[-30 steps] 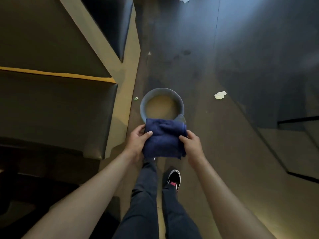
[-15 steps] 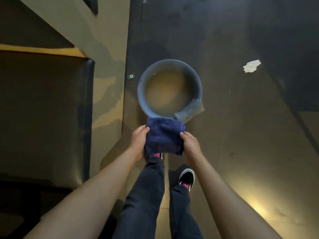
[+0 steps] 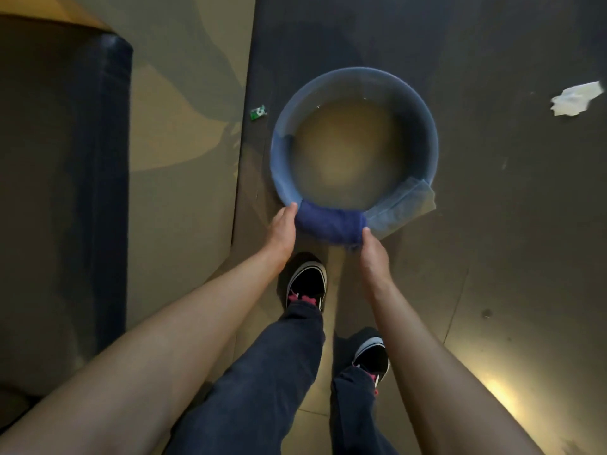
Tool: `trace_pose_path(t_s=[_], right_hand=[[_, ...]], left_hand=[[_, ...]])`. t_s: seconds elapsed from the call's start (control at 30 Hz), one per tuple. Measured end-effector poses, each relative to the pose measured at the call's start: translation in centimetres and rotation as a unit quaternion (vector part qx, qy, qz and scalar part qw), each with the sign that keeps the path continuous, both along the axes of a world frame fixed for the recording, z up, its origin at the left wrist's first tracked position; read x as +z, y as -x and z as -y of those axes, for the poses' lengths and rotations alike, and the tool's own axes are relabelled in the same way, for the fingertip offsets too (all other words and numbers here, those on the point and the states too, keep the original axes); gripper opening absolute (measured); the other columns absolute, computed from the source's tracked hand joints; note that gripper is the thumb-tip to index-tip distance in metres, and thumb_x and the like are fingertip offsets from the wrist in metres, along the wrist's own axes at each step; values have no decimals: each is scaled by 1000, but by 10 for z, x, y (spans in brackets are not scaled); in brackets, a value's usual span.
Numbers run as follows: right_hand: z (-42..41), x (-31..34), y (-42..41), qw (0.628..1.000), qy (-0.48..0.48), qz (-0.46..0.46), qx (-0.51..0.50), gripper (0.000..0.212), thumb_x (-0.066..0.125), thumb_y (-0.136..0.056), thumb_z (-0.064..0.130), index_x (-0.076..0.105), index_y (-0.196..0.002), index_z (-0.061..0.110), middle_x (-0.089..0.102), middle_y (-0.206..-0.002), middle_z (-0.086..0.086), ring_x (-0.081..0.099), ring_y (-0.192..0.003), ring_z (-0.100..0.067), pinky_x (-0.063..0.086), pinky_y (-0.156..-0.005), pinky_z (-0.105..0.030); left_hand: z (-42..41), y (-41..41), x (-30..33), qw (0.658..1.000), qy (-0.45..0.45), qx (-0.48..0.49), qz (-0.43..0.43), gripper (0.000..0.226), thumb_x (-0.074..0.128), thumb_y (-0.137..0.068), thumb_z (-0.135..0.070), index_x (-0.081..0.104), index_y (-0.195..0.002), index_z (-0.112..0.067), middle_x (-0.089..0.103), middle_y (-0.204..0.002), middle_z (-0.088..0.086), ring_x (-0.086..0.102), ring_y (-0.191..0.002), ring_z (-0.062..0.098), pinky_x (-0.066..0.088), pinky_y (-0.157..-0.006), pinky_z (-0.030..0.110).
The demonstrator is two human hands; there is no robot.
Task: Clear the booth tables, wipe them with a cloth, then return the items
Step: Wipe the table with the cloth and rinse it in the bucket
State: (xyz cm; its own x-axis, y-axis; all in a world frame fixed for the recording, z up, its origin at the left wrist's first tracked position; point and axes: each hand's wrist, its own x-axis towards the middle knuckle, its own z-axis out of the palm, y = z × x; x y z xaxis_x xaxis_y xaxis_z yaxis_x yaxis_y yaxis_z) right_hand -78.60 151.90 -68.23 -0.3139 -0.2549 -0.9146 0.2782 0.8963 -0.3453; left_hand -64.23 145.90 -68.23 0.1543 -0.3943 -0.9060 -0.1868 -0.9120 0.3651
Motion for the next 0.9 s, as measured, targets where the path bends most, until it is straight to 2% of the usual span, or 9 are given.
trace_pose_path(t_s=[0.07,0.17,0.23,0.3,0.47,0.67,0.9], right_hand=[[4,7,-4,1000,22,-10,4,40,39,-107,32,63,-124,4,61,-131,-17,53,-127,-31,38,-111,-41],[14,29,-6,993,29,30,-113,26,43,-106,35,59,-119,20,60,-124,-4,54,-118,-18,45,-99,-39],[24,54,-2,986,49,57,-151,32,39,-107,35,57,-128,18,57,-128,-3,53,-117,-17,45,-93,-37],[34,83,6,981,82,53,-166,37,37,-107,36,55,-133,17,58,-129,-3,55,-117,-18,48,-94,-37],[52,174,40,968,162,38,-189,32,37,-108,36,59,-126,22,63,-127,-2,59,-117,-17,50,-97,-38],[58,287,102,939,236,28,-249,32,37,-107,34,63,-119,21,67,-116,0,63,-108,-16,51,-93,-37],[22,434,199,906,308,22,-288,34,39,-107,33,64,-123,18,69,-118,-2,65,-106,-15,51,-98,-38]], left_hand=[[-2,3,4,1000,1,-2,-3,47,32,-110,-38,51,-143,-11,54,-142,8,50,-131,24,37,-108,39],[-1,13,28,998,-27,29,-47,50,29,-108,-44,54,-140,-14,57,-139,9,55,-120,23,41,-100,43],[2,24,52,997,-17,29,-74,49,28,-108,-45,57,-134,-16,60,-133,8,57,-115,23,43,-96,42],[8,35,82,996,7,27,-90,45,29,-108,-46,61,-125,-19,62,-127,6,59,-113,22,44,-93,41],[30,66,169,990,92,-3,-105,42,30,-108,-44,67,-106,-24,69,-112,2,65,-103,20,47,-88,39],[50,130,281,977,161,-34,-135,49,28,-108,-43,70,-108,-17,73,-111,6,68,-97,18,51,-87,38],[33,240,438,962,214,-58,-160,51,29,-108,-43,71,-108,-14,74,-111,8,69,-93,16,50,-84,33]])
